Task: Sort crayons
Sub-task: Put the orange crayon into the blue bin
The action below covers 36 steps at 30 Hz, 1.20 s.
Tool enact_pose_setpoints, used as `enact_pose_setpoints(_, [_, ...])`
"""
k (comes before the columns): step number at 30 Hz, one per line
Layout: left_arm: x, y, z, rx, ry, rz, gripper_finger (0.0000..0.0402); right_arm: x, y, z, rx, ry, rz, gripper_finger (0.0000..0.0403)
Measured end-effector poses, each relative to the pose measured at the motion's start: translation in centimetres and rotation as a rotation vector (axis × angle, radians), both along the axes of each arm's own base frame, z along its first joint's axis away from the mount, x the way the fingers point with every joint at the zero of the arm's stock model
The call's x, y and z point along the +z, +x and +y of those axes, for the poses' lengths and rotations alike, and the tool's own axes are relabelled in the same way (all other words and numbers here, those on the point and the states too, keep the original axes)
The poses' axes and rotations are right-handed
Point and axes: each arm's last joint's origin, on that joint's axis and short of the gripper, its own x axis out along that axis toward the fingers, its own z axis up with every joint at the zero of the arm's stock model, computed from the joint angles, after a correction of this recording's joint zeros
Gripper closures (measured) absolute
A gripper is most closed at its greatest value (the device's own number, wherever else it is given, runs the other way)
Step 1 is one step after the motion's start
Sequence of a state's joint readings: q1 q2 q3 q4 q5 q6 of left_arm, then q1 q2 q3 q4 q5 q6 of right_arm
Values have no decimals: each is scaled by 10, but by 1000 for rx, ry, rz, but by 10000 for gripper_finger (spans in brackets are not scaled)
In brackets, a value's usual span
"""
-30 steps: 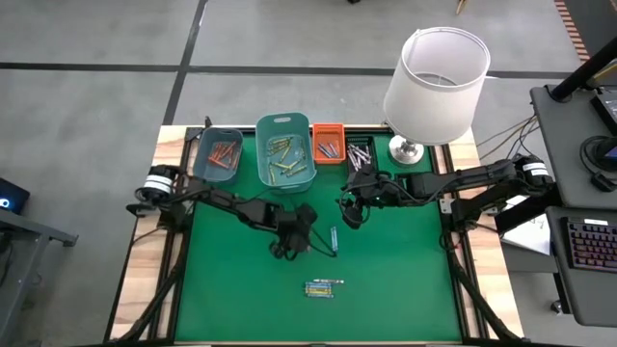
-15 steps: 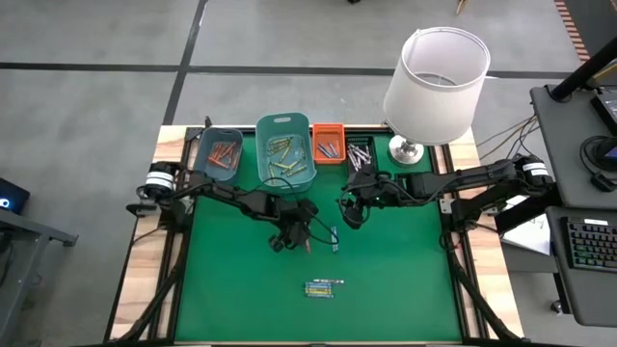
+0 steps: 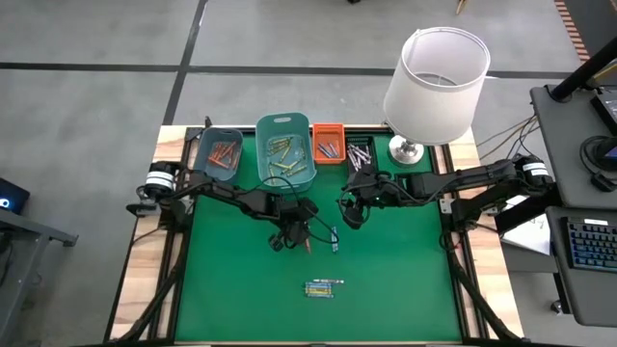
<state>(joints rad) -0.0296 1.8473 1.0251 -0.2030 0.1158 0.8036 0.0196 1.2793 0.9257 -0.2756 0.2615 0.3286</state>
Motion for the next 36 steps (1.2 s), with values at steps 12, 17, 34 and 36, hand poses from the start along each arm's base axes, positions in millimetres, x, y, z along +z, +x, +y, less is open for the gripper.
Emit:
enact_pose_setpoints(12, [0,-2,0,101,-71,39,401,-1,-1,0,9,-5,18,216])
enact_pose_setpoints(17, [2,-3,-1,193,-143,59,402,-3,-2,0,14,-5,40,216])
enact_pose_setpoints(34, [10,-10,-3,506,-291,68,401,-7,-6,1,8,5,88,216])
enact_pose_setpoints(36, [14,-11,-4,508,-295,53,401,-7,-6,1,8,5,88,216])
